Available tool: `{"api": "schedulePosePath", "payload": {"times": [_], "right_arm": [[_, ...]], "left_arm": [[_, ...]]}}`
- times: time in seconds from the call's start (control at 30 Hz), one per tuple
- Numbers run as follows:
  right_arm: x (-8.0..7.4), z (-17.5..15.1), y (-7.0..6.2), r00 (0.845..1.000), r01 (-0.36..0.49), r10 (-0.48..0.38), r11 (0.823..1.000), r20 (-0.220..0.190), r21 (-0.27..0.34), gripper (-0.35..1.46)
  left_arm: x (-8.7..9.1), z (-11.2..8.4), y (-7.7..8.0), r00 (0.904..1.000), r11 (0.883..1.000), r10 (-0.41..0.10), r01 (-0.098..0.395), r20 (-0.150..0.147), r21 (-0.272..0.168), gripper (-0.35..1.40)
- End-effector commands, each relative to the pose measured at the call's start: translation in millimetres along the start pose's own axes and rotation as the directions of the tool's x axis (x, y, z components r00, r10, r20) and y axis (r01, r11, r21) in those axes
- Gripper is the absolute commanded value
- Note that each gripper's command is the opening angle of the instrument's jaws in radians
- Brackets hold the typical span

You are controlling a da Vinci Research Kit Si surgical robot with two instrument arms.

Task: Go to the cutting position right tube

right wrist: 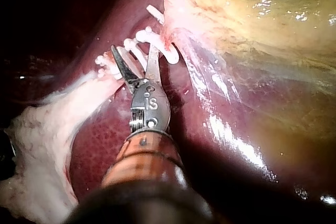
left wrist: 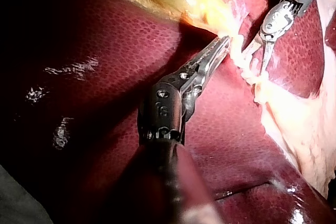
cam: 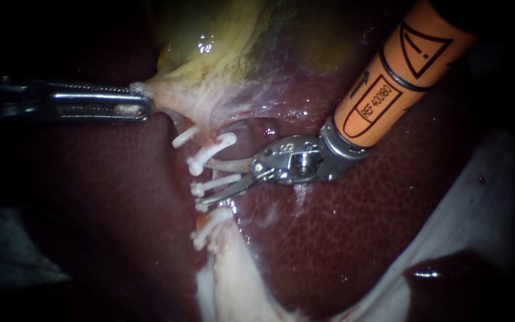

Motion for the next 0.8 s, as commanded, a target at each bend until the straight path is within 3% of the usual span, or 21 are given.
{"api": "schedulePosePath", "payload": {"times": [0.03,0.13,0.47,0.6,0.8], "right_arm": [[0.1,-0.1,-0.1,1.0,0.0,0.0,1.0,0.0,0.001,1.34],[0.5,-0.2,-0.9,1.0,-0.022,0.022,1.0,-0.003,0.007,1.37],[3.4,-2.8,-6.0,0.997,-0.075,0.075,0.995,-0.008,0.067,1.39],[3.7,-4.6,-6.5,0.997,-0.077,0.078,0.994,-0.008,0.077,1.39],[2.4,-6.7,-6.0,0.996,-0.091,0.092,0.992,-0.005,0.088,1.35]], "left_arm": [[0.0,0.0,0.0,1.0,1.0,0.0,0.0,0.0,0.0,-0.35],[0.0,-0.1,0.0,1.0,1.0,0.0,0.0,0.0,-0.001,-0.35],[-0.1,-0.4,-0.3,1.0,1.0,0.001,-0.001,0.001,-0.003,-0.35],[-0.1,-0.5,-0.3,1.0,1.0,0.001,-0.001,0.001,-0.004,-0.35],[-0.1,-0.6,-0.3,1.0,1.0,0.001,-0.001,0.001,-0.004,-0.35]]}}
